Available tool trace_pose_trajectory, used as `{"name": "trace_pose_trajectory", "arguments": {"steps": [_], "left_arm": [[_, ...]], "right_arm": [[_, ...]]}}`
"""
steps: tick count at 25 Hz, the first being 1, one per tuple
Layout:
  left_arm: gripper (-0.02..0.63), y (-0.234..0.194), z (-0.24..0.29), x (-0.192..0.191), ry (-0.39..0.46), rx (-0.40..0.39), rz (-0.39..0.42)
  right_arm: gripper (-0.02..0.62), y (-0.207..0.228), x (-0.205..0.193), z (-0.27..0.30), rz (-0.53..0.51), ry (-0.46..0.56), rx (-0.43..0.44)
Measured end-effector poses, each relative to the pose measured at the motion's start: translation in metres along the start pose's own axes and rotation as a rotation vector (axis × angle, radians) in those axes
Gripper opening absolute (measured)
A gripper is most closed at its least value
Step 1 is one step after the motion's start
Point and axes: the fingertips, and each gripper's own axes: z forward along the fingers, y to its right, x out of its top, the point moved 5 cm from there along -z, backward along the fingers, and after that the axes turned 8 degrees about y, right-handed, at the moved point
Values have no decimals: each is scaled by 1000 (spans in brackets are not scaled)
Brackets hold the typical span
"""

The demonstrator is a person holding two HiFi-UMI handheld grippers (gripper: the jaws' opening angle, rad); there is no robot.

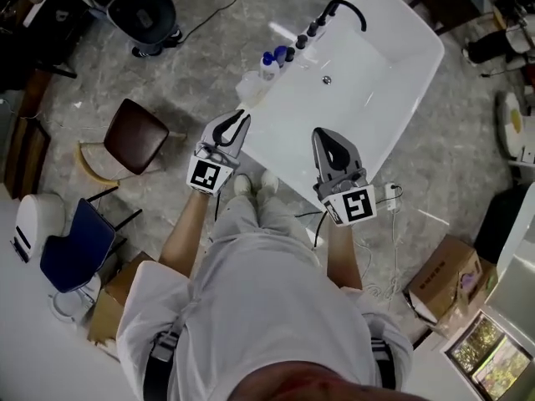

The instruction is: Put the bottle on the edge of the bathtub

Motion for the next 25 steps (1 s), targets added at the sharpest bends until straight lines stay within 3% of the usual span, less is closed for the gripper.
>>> {"name": "trace_pose_trajectory", "arguments": {"steps": [4,15,25], "left_arm": [[-1,8,-17,28,2,22,13],[-3,14,-42,63,-113,160,-16],[-3,14,-42,102,-64,205,-39]], "right_arm": [[2,-12,14,11,-20,17,37],[0,-45,18,44,13,13,127],[0,-61,44,60,-27,61,215]]}}
